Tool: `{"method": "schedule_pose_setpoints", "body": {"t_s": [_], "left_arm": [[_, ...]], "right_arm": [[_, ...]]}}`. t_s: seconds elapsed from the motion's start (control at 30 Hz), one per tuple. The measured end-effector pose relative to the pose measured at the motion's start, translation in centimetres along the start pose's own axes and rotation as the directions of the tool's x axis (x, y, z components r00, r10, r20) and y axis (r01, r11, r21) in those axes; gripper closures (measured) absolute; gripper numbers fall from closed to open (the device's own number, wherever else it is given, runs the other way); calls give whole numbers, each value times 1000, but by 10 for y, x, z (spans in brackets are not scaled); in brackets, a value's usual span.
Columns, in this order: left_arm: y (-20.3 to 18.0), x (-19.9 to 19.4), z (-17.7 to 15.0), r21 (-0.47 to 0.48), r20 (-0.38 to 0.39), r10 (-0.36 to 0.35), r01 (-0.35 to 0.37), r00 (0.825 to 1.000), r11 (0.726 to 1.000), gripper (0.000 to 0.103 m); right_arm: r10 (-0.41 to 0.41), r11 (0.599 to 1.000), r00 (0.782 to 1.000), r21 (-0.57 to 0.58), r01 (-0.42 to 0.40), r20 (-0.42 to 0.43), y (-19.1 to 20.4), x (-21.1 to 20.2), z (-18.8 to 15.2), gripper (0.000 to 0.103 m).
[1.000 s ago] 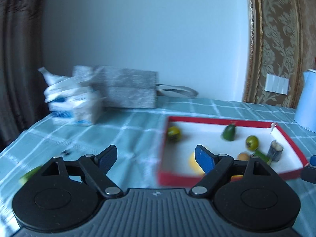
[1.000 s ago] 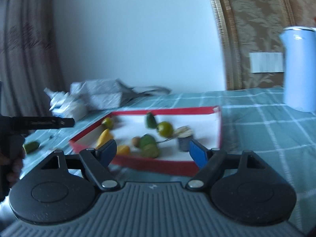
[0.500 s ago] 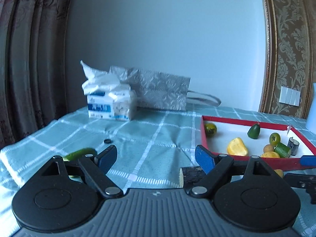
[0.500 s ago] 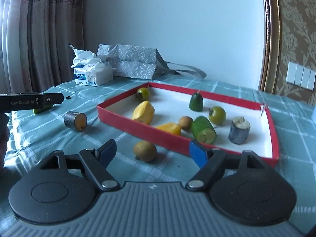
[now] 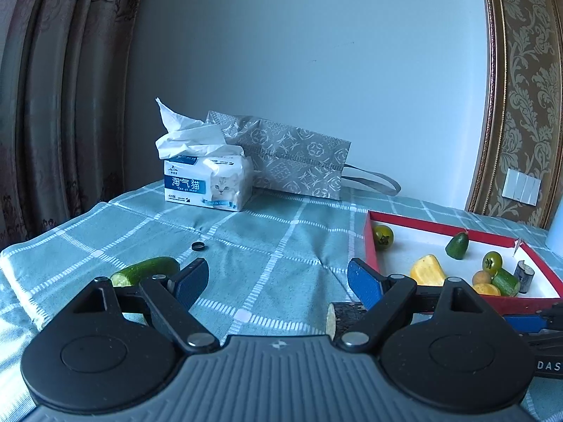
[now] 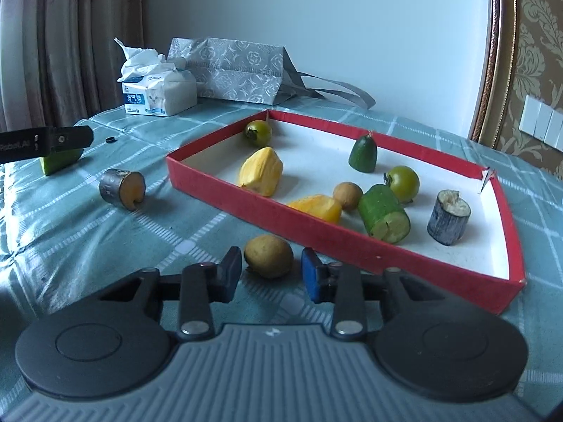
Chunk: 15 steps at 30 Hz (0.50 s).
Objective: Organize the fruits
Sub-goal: 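Grasp the brown round fruit with the right tool while the left tool grasps the dark stalk chunk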
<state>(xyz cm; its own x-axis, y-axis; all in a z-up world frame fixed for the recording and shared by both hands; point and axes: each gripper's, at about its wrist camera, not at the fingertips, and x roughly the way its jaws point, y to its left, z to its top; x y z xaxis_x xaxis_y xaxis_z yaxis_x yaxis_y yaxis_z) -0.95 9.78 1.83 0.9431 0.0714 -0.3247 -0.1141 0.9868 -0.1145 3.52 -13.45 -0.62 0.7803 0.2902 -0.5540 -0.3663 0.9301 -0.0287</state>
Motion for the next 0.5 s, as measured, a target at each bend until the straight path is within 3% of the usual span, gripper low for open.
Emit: {"method": "schedule_pose_setpoints", "body": {"t_s": [0.33, 0.5], "left_arm": [[-2, 2, 0, 11, -22, -11, 11, 1000, 1000, 17], [-6, 6, -3, 23, -65, -75, 76, 995, 997, 17]], "right_arm": [[-13, 1000, 1000, 5, 13, -21, 2, 7, 2, 74], [-12, 999, 1000, 33, 11, 17, -4, -8, 0, 74]]}}
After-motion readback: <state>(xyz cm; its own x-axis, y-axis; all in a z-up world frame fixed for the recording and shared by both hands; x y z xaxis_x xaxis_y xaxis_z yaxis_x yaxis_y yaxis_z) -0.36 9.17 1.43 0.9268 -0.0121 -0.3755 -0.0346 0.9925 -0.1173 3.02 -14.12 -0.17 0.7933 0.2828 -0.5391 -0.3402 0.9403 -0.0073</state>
